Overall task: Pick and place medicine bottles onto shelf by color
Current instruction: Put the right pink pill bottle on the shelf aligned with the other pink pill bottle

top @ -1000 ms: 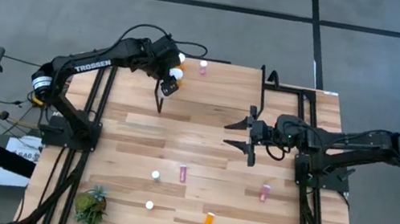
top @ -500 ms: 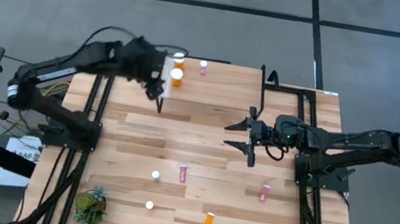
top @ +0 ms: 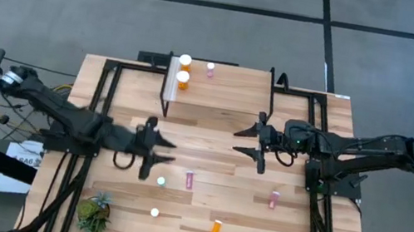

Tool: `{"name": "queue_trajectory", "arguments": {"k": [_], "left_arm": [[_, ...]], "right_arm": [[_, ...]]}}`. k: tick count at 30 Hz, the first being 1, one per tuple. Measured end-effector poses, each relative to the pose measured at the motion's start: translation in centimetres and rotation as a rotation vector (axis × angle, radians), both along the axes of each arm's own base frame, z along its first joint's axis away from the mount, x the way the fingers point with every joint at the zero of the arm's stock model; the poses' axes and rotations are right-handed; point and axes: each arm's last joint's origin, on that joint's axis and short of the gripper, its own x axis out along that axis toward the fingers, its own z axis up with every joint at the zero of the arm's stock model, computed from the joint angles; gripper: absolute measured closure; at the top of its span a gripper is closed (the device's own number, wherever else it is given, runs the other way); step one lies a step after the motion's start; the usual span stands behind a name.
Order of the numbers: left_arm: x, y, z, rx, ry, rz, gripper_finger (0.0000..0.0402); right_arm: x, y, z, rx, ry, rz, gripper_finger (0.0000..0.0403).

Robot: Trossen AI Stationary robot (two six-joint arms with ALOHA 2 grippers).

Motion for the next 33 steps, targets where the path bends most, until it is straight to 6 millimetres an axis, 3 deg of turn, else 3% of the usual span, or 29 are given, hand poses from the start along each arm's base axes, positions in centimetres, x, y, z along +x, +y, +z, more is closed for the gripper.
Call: {"name": "queue_trajectory", "arguments": {"k": [6,18,33], "left_arm": [[0.7,-1.4,-2.0,0.087,-0.043,-0.007,0.0258],[1.3,-1.1,-1.7,0.085,-0.086,0.005,0.0276],[1.3,-1.0,-1.7,0.085,-0.085,0.013,0.0276]], "right_arm": [[-0.4,0.0,0.2,0.06,0.007,-0.031,0.0177],[-0.7,3.3,-0.2,0.148,0.063,0.2,0.0177],[-0.8,3.8,-0.4,0.127,0.081,0.152,0.0177]]}}
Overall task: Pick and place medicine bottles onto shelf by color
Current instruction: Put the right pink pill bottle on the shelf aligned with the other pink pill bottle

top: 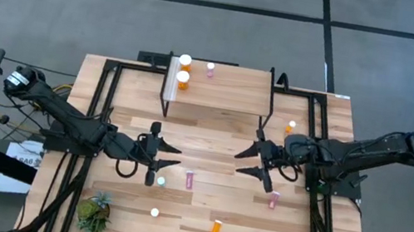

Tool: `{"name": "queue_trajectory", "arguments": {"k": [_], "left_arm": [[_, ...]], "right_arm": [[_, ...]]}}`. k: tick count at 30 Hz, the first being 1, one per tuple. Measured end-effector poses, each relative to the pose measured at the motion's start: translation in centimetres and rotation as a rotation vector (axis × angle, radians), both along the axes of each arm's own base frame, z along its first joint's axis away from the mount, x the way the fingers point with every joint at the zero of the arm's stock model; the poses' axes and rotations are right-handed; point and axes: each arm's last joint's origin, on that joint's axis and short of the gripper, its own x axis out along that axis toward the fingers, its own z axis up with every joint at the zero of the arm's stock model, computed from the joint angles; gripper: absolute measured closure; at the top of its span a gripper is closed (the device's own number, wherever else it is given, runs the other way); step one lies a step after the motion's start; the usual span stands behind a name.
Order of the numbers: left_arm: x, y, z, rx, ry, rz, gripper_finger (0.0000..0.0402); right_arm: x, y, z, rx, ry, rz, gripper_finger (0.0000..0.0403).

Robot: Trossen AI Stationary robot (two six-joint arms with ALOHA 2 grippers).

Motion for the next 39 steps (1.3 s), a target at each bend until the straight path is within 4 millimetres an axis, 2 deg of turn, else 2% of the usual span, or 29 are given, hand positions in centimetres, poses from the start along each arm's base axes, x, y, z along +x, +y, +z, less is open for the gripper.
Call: {"name": "queue_trajectory", "arguments": {"k": [10,17,22,29,39], "left_arm": [[0.6,-0.2,-0.8,-0.006,0.027,0.01,0.0276],[2.0,-0.6,-2.9,0.034,0.082,0.028,0.0276],[2.1,-0.7,-2.9,0.031,0.072,0.023,0.0276],[1.3,-0.8,-1.7,0.015,0.05,-0.022,0.0276],[1.1,-0.7,-1.8,0.0,0.076,-0.027,0.0276]], "right_arm": [[0.1,-0.2,0.0,-0.043,-0.007,-0.047,0.0177],[0.5,-0.1,-0.5,-0.048,0.014,-0.049,0.0177],[1.5,0.0,-1.6,-0.055,0.058,-0.053,0.0177],[2.7,-0.1,-3.0,-0.063,0.108,-0.062,0.0177],[2.6,-0.1,-2.4,-0.054,0.067,-0.062,0.0177]]}}
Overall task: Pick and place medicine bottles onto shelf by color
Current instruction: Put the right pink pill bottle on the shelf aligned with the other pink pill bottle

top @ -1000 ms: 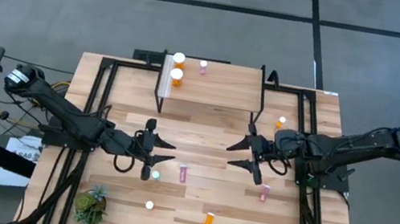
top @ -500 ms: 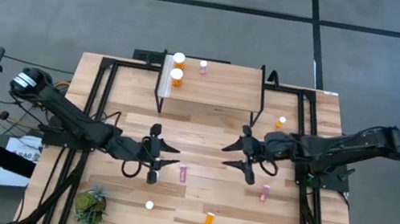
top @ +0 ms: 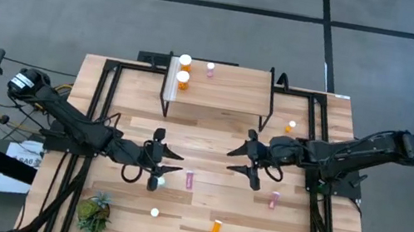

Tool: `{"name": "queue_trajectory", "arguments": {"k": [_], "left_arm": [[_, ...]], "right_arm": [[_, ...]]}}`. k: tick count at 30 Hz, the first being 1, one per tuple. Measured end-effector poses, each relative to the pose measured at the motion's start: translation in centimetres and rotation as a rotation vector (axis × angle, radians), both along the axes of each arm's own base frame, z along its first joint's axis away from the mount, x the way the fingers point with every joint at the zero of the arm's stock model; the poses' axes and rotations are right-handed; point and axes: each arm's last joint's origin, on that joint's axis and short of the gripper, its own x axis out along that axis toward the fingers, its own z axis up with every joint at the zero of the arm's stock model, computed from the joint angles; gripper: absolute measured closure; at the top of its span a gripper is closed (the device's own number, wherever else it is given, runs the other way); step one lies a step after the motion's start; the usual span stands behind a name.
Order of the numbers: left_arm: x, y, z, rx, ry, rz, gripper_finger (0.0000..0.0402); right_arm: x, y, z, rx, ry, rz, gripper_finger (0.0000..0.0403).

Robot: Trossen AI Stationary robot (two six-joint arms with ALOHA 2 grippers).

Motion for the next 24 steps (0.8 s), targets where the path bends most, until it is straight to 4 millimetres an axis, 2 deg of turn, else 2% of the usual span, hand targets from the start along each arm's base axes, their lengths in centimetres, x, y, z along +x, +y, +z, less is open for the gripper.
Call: {"name": "queue_trajectory", "arguments": {"k": [11,17,24], "left_arm": [[-0.1,0.0,-0.2,-0.071,0.015,0.026,0.0276],[-0.1,0.0,-0.2,-0.072,0.015,0.026,0.0276],[-0.1,0.0,-0.2,-0.074,0.015,0.028,0.0276]], "right_arm": [[-0.2,0.0,0.2,0.031,0.052,-0.014,0.0177],[-0.8,0.1,0.9,0.063,0.19,-0.032,0.0177],[-1.7,0.2,0.1,0.091,0.358,-0.059,0.0177]]}}
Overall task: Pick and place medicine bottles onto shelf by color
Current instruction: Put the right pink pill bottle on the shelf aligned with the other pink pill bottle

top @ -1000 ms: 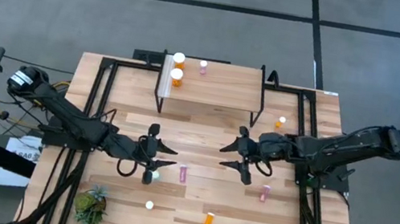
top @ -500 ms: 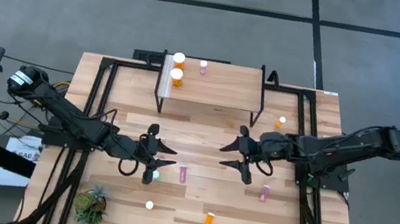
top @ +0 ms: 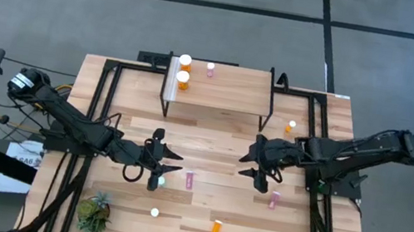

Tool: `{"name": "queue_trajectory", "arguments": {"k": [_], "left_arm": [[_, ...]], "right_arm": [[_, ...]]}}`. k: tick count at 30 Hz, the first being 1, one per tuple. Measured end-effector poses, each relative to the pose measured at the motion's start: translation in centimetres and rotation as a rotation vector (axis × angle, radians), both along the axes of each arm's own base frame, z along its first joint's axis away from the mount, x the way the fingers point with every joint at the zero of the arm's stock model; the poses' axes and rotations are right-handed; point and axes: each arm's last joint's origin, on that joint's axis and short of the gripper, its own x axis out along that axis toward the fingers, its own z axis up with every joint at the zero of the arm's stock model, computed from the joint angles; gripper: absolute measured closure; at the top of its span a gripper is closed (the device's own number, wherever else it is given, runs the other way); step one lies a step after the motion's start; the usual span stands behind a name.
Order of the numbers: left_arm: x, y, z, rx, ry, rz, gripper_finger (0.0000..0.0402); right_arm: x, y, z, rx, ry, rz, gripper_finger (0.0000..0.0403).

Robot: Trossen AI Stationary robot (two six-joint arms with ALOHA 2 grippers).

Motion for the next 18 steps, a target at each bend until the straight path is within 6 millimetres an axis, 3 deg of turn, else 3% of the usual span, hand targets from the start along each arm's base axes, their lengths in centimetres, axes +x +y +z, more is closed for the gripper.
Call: {"name": "queue_trajectory", "arguments": {"k": [11,18], "left_arm": [[0.0,0.1,0.0,0.007,-0.007,0.045,0.0276],[0.1,0.1,0.4,-0.027,-0.051,0.05,0.0276]], "right_arm": [[-0.6,1.9,-0.5,0.039,0.06,0.014,0.0177],[-1.9,2.2,-1.6,0.076,0.244,-0.05,0.0177]]}}
